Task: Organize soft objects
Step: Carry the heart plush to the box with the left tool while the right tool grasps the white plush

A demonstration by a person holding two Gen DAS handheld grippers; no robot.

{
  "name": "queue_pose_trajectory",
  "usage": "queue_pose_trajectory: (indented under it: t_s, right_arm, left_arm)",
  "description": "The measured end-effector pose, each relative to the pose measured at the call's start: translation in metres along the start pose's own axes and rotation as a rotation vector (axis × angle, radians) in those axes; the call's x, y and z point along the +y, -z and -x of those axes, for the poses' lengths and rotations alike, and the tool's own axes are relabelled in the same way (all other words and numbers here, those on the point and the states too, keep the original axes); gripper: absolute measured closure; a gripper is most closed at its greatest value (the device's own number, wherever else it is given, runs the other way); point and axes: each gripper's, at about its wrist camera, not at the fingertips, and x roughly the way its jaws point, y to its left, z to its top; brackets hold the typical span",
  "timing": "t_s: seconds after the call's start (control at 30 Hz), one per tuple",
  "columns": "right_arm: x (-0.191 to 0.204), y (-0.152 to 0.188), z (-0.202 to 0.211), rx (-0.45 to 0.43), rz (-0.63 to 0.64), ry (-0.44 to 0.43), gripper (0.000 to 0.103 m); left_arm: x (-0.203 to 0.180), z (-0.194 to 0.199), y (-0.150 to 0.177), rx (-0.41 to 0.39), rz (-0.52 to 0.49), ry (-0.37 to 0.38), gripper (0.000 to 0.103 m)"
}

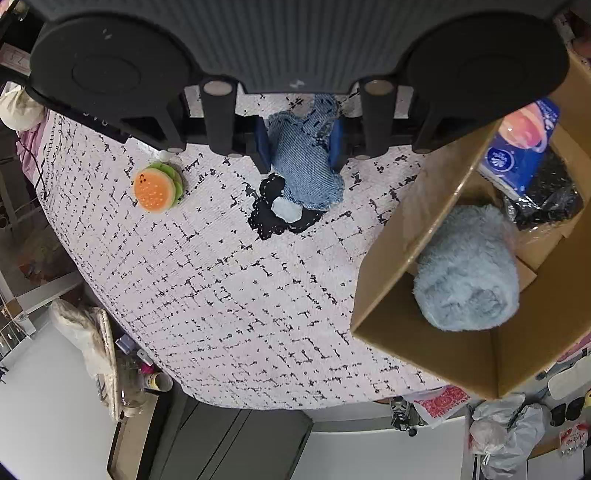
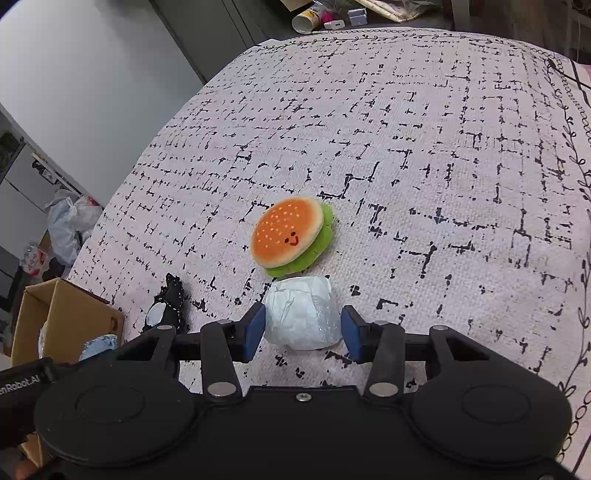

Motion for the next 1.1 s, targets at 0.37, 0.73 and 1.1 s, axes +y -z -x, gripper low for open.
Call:
queue_pose_trajectory:
  t_s: [0.37,0.73,1.1]
  right_arm:
    - [0.008,-0.001,0.042,-0.06,-0.009,-0.049,0.059]
    - [0.032,0.01,0.081,-0.124,0.031,-0.109,0.059]
    - [0.059,0.018,0.095,-0.159,0.072,-0.165,0.059]
  left_arm:
    - [0.002,0.038,-0.004,-0.055,-0.032,0.014,0.071]
    - [0.015,0.075,-0.017,-0.107,-0.048,0.028,0.071]
    - [0.043,0.107,-0.032,-0.155,-0.046,0.02,0.071]
